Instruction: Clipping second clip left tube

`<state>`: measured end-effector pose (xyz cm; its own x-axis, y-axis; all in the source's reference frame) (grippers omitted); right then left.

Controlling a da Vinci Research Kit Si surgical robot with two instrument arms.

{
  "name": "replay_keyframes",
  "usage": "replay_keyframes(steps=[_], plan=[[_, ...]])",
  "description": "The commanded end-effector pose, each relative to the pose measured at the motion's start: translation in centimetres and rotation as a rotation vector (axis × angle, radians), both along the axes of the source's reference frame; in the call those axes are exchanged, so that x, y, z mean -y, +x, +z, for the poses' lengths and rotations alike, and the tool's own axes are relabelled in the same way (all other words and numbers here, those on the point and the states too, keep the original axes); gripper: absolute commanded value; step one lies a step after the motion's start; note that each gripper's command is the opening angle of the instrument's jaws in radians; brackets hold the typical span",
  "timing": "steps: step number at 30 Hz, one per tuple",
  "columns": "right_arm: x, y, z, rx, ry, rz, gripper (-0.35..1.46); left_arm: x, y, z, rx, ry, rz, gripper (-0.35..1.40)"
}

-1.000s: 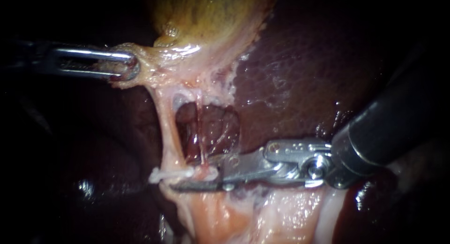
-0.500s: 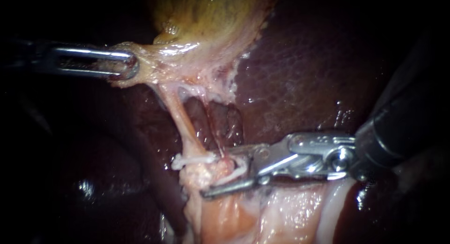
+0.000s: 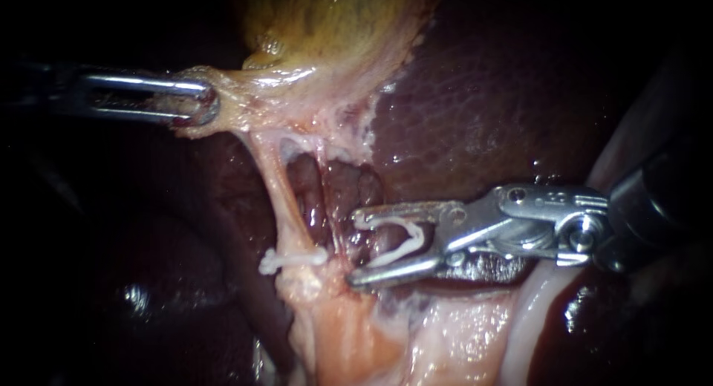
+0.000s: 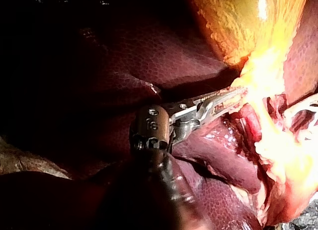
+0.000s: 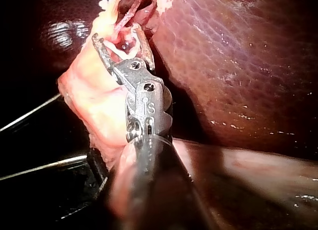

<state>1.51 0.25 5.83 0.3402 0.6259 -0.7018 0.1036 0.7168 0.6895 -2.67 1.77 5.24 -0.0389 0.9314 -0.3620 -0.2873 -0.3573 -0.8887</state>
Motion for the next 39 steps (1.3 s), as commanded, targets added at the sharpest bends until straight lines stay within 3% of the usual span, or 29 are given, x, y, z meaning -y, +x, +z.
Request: replay_keyframes(steps=[1, 6, 12, 20, 27, 39], plan=[[0.00, 0.02, -0.03, -0.009, 0.003, 0.002, 0.50, 0.00, 0.00, 0.00, 0.000, 0.000, 0.000, -0.35], [-0.02, 0.06, -0.18, -0.039, 0.041, 0.008, 0.50, 0.00, 0.00, 0.00, 0.000, 0.000, 0.000, -0.35], [0.02, 0.17, -0.17, -0.047, 0.065, 0.007, 0.50, 0.00, 0.00, 0.00, 0.000, 0.000, 0.000, -0.35], [0.08, 0.30, 0.06, -0.030, 0.105, 0.018, 0.50, 0.00, -0.01, 0.00, 0.000, 0.000, -0.001, -0.35], [0.02, 0.36, 0.29, -0.009, 0.107, 0.018, 0.50, 0.00, -0.01, 0.00, 0.000, 0.000, -0.001, -0.35], [0.09, 0.88, 0.34, -0.007, 0.129, 0.006, 0.50, 0.01, -0.03, 0.01, -0.001, -0.001, -0.002, -0.35]])
